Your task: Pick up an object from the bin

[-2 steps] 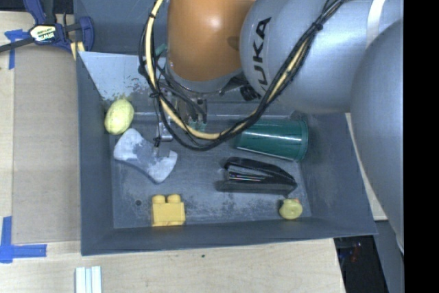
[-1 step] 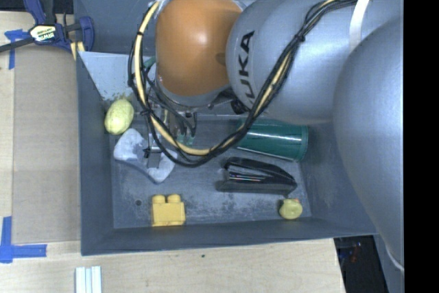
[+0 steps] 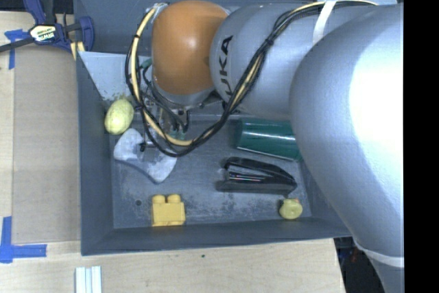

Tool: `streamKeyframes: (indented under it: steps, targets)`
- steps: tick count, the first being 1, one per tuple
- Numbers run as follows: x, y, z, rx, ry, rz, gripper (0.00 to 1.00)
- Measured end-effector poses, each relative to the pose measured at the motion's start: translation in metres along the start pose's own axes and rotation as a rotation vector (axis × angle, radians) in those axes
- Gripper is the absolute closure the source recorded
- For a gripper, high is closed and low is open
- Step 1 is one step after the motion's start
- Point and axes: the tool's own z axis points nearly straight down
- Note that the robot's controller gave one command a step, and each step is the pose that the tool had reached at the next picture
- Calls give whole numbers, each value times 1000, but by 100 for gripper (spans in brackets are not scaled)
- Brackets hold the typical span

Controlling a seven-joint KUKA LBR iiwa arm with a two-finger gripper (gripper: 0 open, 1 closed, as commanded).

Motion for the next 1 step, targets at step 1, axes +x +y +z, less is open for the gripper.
streamKeyframes:
  steps: [1]
  targets:
    - [-6, 14, -11, -1, 1, -239, 0]
